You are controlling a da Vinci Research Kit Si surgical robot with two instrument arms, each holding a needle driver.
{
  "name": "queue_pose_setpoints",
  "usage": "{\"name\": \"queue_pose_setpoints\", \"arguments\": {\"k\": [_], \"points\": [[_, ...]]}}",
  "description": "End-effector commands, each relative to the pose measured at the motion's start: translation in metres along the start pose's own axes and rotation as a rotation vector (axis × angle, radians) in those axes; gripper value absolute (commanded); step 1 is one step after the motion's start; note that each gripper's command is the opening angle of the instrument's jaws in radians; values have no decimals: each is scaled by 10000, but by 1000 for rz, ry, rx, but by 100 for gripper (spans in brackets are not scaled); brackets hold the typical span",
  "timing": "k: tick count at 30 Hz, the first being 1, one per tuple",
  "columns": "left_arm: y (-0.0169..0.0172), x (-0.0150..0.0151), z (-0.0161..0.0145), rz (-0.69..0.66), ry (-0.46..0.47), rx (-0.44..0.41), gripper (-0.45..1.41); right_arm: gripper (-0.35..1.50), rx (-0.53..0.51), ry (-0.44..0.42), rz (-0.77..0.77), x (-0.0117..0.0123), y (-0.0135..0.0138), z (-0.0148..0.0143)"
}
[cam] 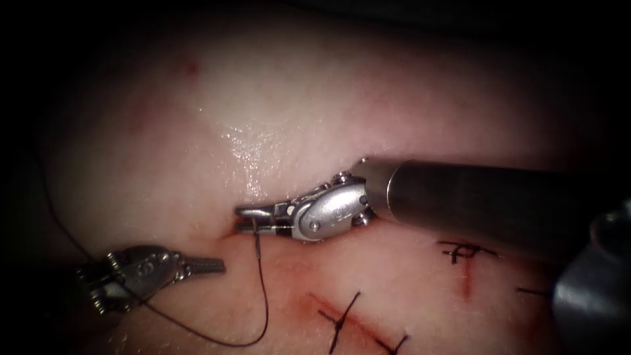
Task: Wound Closure
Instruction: Insert the needle through the skin above the incision with the right gripper.
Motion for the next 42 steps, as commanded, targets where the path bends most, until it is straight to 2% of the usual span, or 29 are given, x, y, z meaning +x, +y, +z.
{"name": "queue_pose_setpoints", "arguments": {"k": [1,12,23,42], "points": [[-3,2,8,2,2,-1,-45,-35,8,-2,4,-7,-1,10],[-3,2,8,2,-1,-1,-45,-35,59,-4,28,-11,-9,15],[-3,2,9,2,-1,-1,-45,-35,68,7,43,-12,-14,23],[-2,2,9,2,-5,2,-45,-35,89,-18,95,-29,-25,39]]}}
